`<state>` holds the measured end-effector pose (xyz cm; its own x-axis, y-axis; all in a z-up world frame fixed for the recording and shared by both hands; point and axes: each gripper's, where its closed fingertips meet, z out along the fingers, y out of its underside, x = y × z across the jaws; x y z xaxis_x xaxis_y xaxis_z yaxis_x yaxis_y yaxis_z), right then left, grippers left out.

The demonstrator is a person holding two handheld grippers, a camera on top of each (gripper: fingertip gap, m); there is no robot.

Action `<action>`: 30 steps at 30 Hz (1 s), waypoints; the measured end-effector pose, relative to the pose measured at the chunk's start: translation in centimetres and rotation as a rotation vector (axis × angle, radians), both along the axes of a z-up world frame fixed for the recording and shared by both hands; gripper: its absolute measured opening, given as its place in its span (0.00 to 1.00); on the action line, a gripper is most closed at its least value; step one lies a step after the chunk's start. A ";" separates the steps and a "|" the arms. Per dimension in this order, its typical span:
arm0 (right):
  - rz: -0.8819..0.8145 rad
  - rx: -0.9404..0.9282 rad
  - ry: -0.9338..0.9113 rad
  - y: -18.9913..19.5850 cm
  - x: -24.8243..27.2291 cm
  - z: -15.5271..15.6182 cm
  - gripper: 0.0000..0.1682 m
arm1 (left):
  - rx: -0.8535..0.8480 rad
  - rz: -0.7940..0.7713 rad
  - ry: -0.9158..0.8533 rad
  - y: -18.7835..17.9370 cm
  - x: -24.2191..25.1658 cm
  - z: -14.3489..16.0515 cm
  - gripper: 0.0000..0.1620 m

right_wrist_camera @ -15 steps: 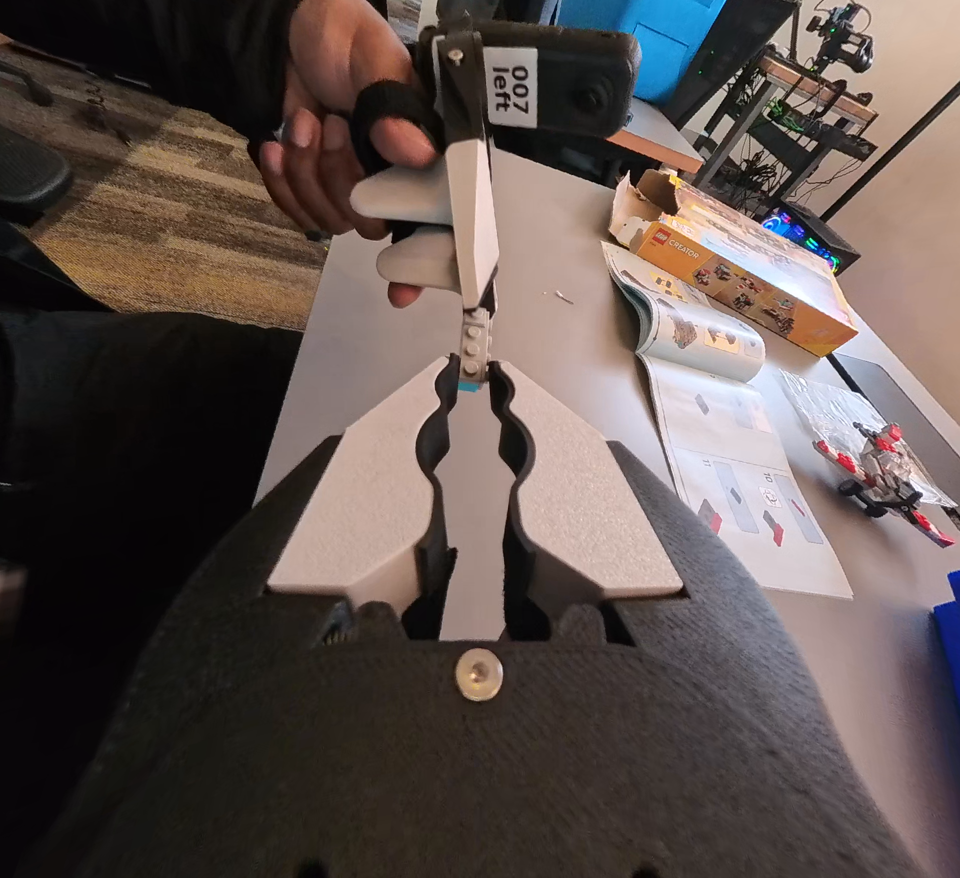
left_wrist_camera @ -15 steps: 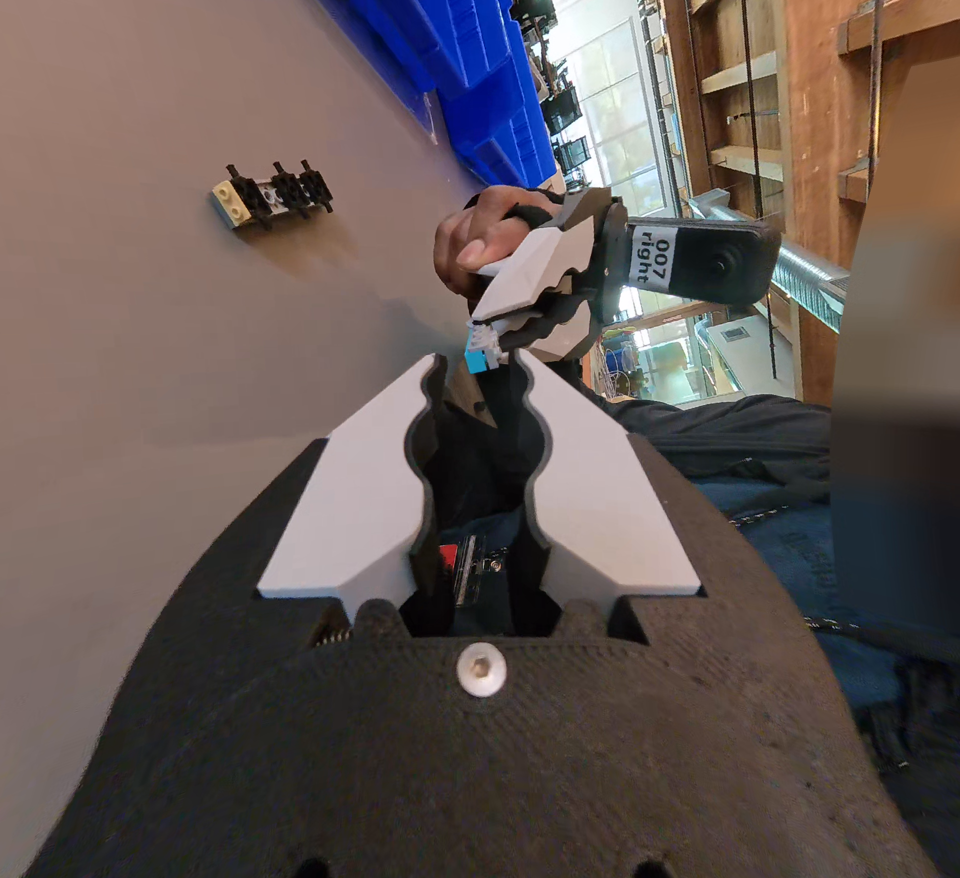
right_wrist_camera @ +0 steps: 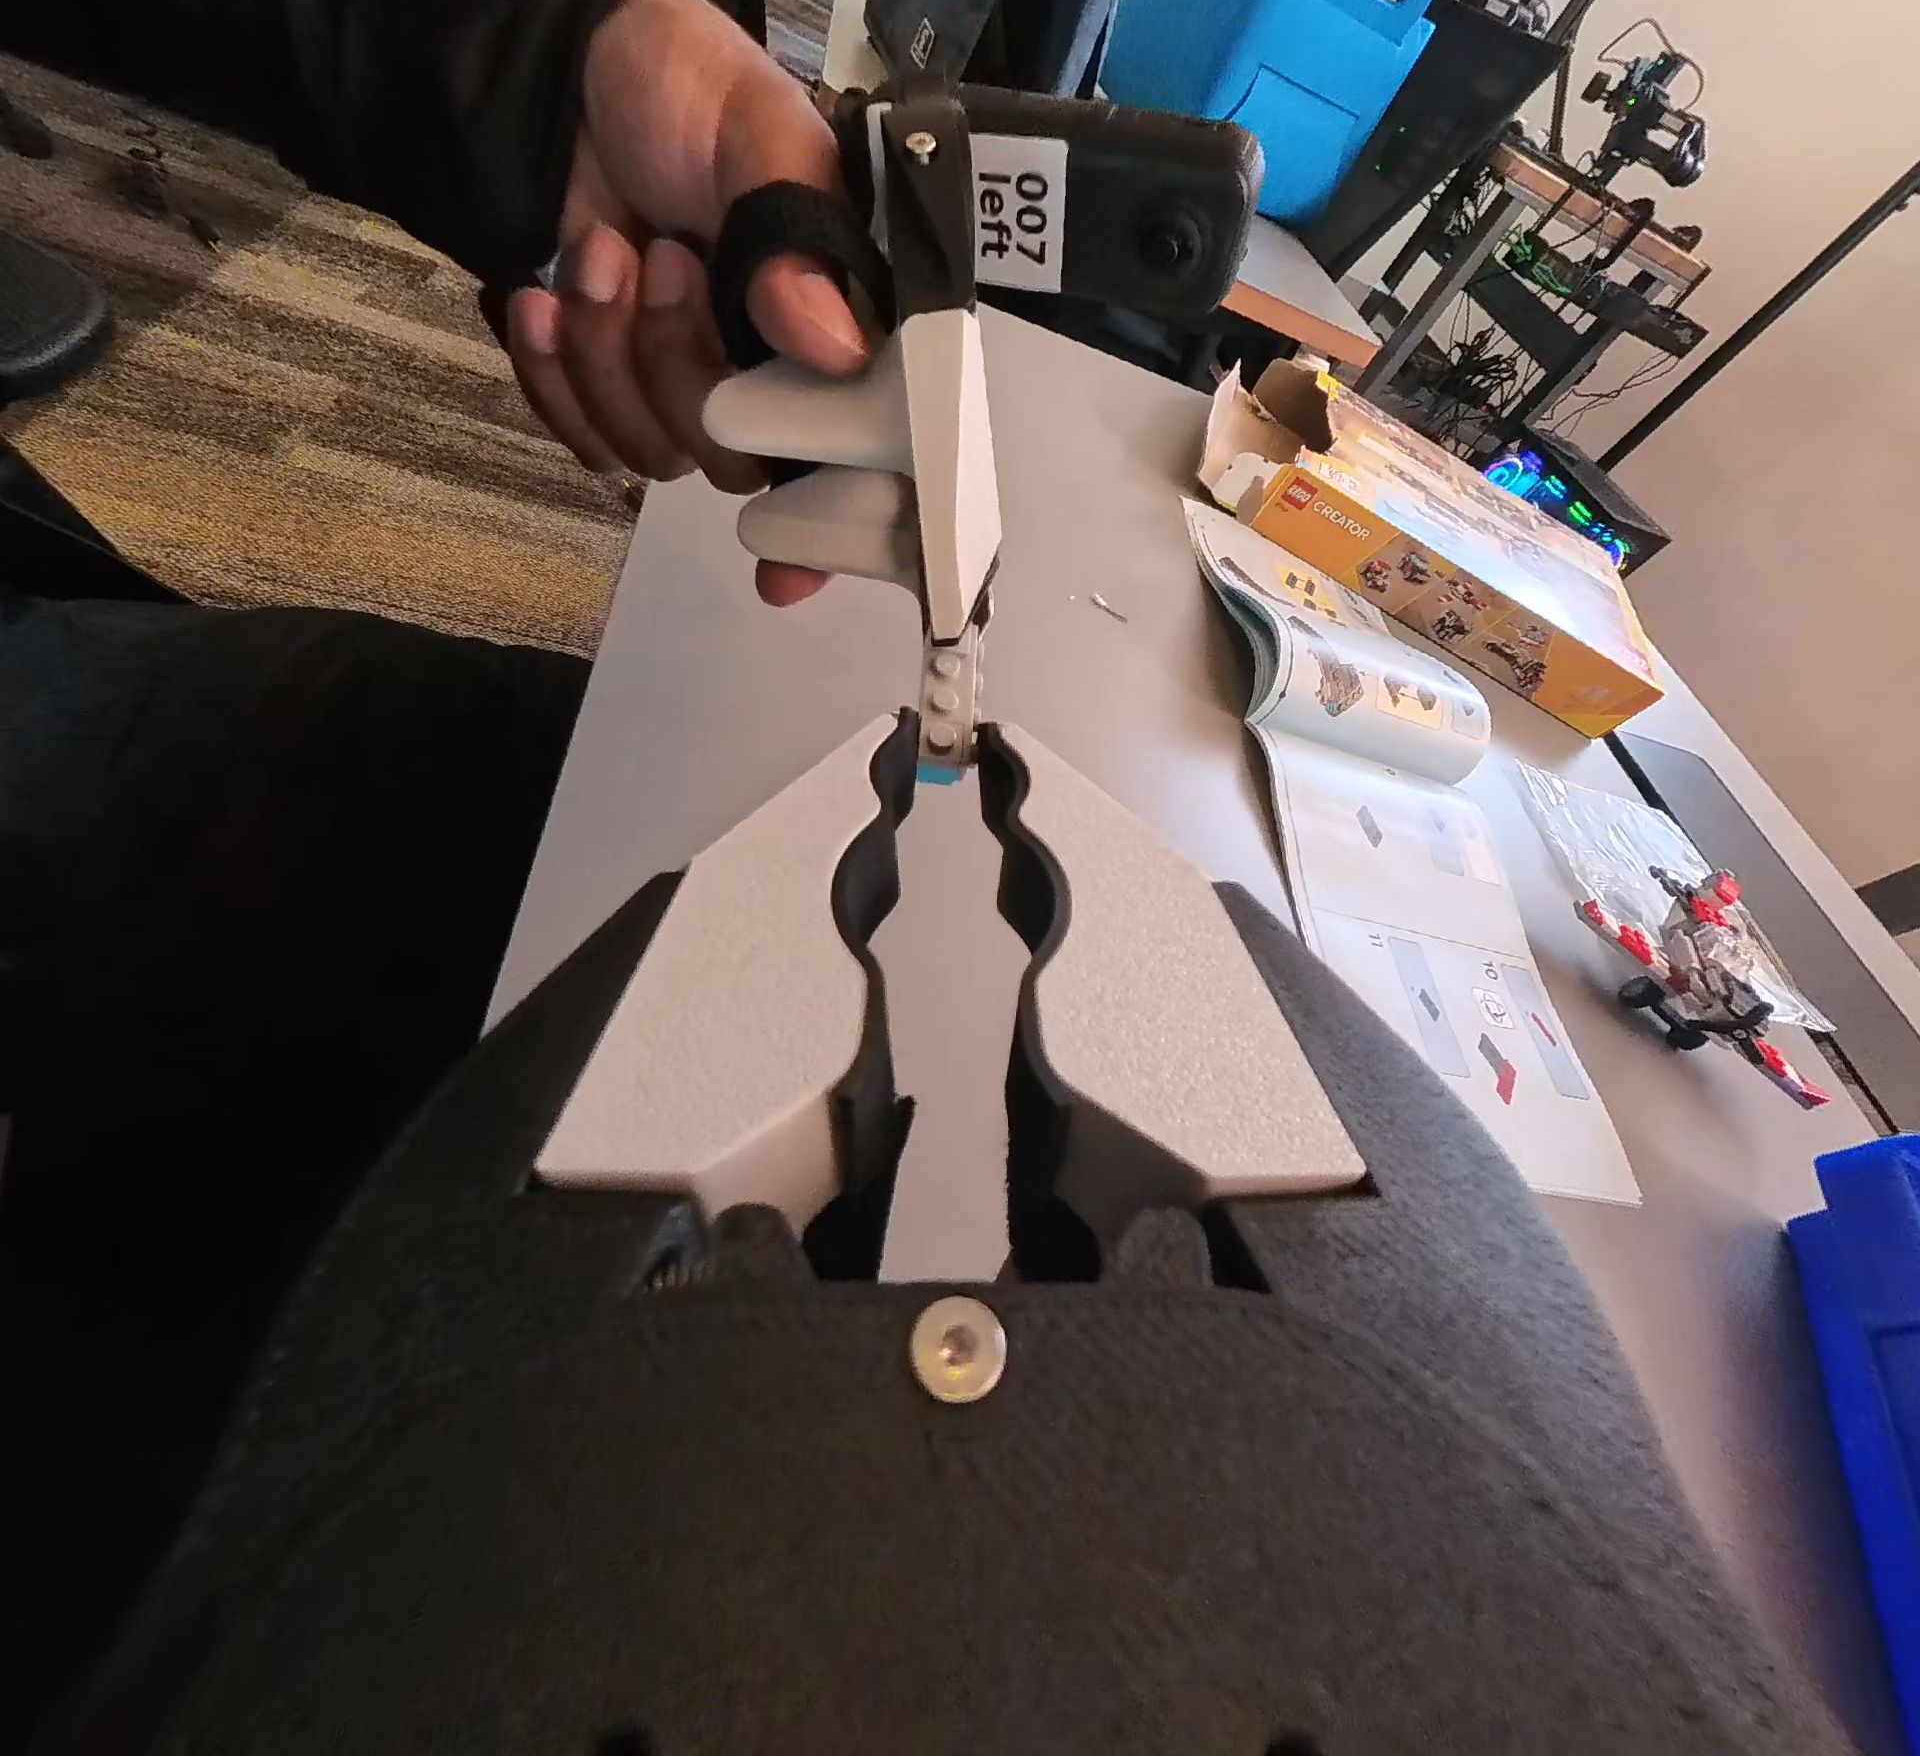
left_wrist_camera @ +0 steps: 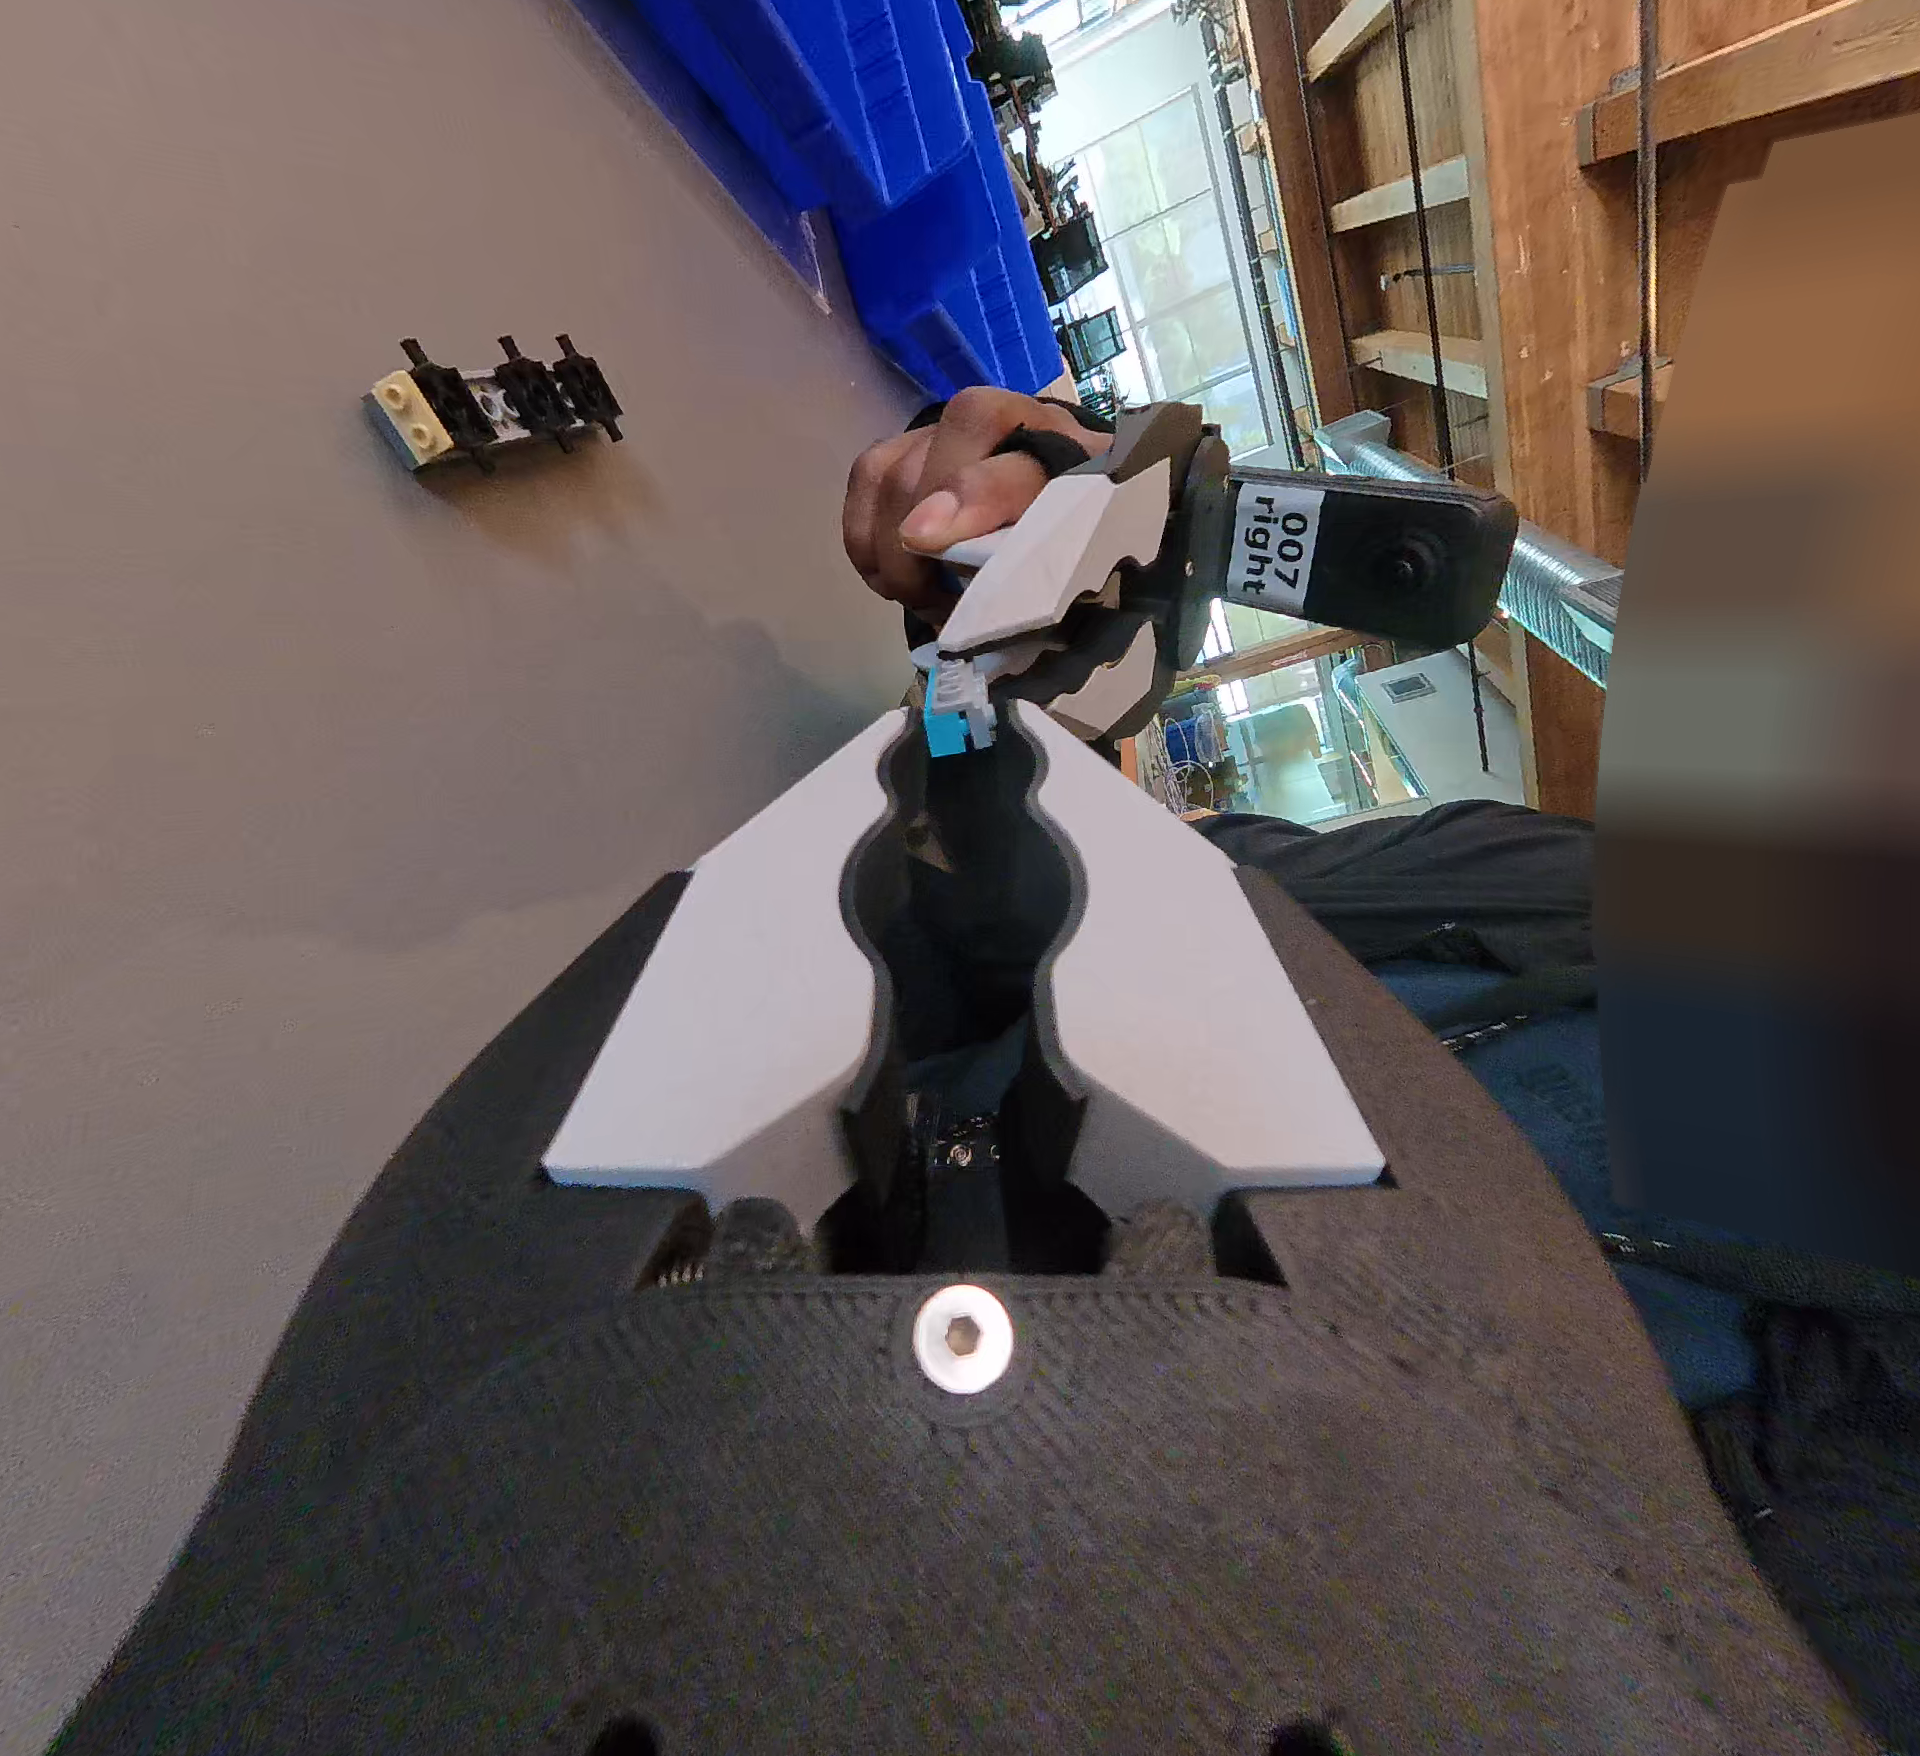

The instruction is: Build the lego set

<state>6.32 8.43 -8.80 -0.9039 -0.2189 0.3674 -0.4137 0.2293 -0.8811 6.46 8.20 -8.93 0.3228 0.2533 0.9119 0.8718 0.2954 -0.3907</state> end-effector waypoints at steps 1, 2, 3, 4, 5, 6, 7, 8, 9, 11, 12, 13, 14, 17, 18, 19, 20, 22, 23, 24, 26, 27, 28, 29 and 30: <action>0.001 -0.001 0.001 0.0 0.0 0.0 0.07 | -0.001 0.000 0.003 0.0 0.0 0.0 0.08; 0.001 -0.002 0.002 0.0 0.0 0.1 0.07 | -0.002 0.001 0.006 0.0 0.0 0.0 0.08; 0.000 -0.003 0.004 0.0 0.0 0.1 0.07 | -0.002 0.002 0.009 0.0 0.0 0.0 0.08; 0.000 -0.004 0.007 0.0 0.1 0.1 0.07 | -0.002 0.002 0.012 0.0 0.1 0.1 0.08; 0.000 -0.006 0.008 0.0 0.1 0.2 0.07 | -0.001 0.002 0.015 0.0 0.1 0.1 0.08; 0.001 -0.008 0.010 0.0 0.1 0.3 0.07 | 0.002 0.002 0.017 0.0 0.1 0.2 0.08; 0.001 -0.009 0.013 0.0 0.1 0.3 0.07 | 0.004 0.003 0.019 0.0 0.1 0.2 0.08; 0.001 -0.009 0.017 0.0 0.2 0.3 0.07 | 0.007 0.004 0.020 0.0 0.2 0.3 0.08; 0.001 -0.008 0.021 0.0 0.2 0.3 0.07 | 0.010 0.006 0.020 0.0 0.2 0.3 0.08; -0.001 -0.006 0.028 0.0 0.2 0.3 0.07 | 0.016 0.010 0.021 0.0 0.2 0.2 0.08; -0.001 -0.006 0.031 0.0 0.2 0.3 0.07 | 0.019 0.011 0.023 0.0 0.2 0.2 0.08; -0.002 -0.007 0.031 0.0 0.3 0.4 0.07 | 0.022 0.012 0.026 -0.1 0.2 0.3 0.07; 0.000 -0.009 0.030 0.0 0.3 0.4 0.07 | 0.024 0.013 0.030 -0.1 0.2 0.3 0.07; 0.000 -0.012 0.036 0.0 0.3 0.5 0.07 | 0.028 0.015 0.034 -0.1 0.2 0.3 0.07; 0.001 -0.014 0.038 0.0 0.3 0.5 0.07 | 0.034 0.016 0.031 -0.1 0.3 0.4 0.07; 0.002 -0.017 0.041 0.0 0.4 0.6 0.07 | 0.043 0.016 0.028 -0.1 0.3 0.4 0.07; 0.003 -0.019 0.046 0.0 0.4 0.6 0.07 | 0.053 0.017 0.024 -0.1 0.3 0.5 0.07; 0.003 -0.016 0.059 0.0 0.4 0.6 0.07 | 0.066 0.020 0.017 -0.1 0.3 0.5 0.07; 0.003 -0.015 0.065 0.0 0.4 0.6 0.07 | 0.072 0.021 0.014 -0.1 0.3 0.4 0.07; 0.004 -0.015 0.069 0.0 0.5 0.6 0.07 | 0.079 0.021 0.011 -0.1 0.3 0.4 0.07; 0.009 -0.013 0.075 0.0 0.6 0.6 0.07 | 0.087 0.019 0.005 -0.1 0.4 0.4 0.07; 0.012 -0.012 0.077 0.0 0.6 0.5 0.07 | 0.089 0.018 0.004 0.0 0.5 0.3 0.07; 0.016 -0.015 0.079 0.0 0.7 0.6 0.07 | 0.095 0.015 0.003 0.0 0.5 0.3 0.07; 0.021 -0.019 0.078 0.0 0.8 0.6 0.07 | 0.106 0.010 0.001 0.0 0.6 0.4 0.07; 0.026 -0.021 0.080 0.1 0.8 0.7 0.07 | 0.117 0.006 -0.002 0.0 0.7 0.4 0.07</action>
<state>7.16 8.48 -8.12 -0.8657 -0.2336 0.4427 -0.4883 0.1996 -0.8496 7.12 8.23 -8.54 0.3201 0.1475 0.9358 0.8705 0.3439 -0.3520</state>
